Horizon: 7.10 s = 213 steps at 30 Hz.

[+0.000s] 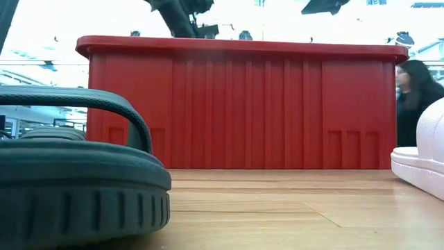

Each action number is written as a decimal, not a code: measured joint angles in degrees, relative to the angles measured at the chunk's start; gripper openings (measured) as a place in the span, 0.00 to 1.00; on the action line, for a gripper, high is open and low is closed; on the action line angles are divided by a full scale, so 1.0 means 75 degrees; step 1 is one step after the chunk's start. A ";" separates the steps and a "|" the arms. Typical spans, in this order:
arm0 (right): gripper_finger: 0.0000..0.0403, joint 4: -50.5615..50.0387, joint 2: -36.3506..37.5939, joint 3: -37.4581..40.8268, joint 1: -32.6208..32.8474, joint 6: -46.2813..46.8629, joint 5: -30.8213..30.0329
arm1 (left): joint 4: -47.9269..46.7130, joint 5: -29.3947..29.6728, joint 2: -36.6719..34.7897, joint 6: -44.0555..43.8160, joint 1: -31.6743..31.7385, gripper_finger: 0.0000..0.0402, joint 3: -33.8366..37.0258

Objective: Pick and place slides into bin
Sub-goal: Put the pink slide into the red bin

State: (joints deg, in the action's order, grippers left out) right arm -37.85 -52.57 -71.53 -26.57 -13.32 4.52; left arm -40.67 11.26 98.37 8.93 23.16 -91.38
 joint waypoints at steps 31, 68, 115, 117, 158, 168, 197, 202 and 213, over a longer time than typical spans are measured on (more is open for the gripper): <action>0.00 -0.3750 0.0847 0.0023 0.3068 0.1213 0.3229 | 0.0094 0.2518 -0.1141 -0.2617 -0.4863 0.35 0.0008; 0.10 0.2462 -0.1860 0.3710 0.8376 0.5485 0.1568 | 0.0030 0.2982 -0.1192 -0.2355 -0.6475 0.35 0.0004; 0.33 0.9438 -0.4051 0.6395 0.8597 0.6777 0.0623 | 0.0030 0.2887 -0.1192 -0.2416 -0.6335 0.35 0.0004; 0.33 0.9614 -0.4243 0.6395 0.8666 0.6875 0.0626 | 0.0027 0.2883 -0.1192 -0.2416 -0.6336 0.35 0.0004; 0.00 0.6251 -0.1336 0.3450 0.8708 0.4332 -0.1171 | -0.0098 0.2697 -0.1189 -0.2422 -0.7062 0.35 0.0004; 0.00 0.7244 -0.1204 0.2838 0.8155 0.1204 -0.3500 | 0.0089 0.3114 -0.1203 -0.2719 -0.7333 0.35 0.0004; 0.00 1.2059 -0.1559 0.2836 0.6278 -0.3176 -0.3311 | 0.6010 0.3650 -0.1341 -0.0060 -0.5481 0.35 -0.0002; 0.00 1.2261 -0.1567 0.2836 0.6259 -0.3719 -0.3360 | 0.5995 0.3550 -0.1344 -0.0236 -0.5424 0.35 -0.0002; 0.00 1.2673 -0.1561 0.2838 0.6037 -0.4228 -0.3426 | 0.5664 0.3454 -0.1329 0.0001 -0.5456 0.35 0.0001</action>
State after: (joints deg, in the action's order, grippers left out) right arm 57.20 -64.28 -50.24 18.70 -45.03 -21.18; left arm 1.80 37.16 88.40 8.94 -17.76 -91.37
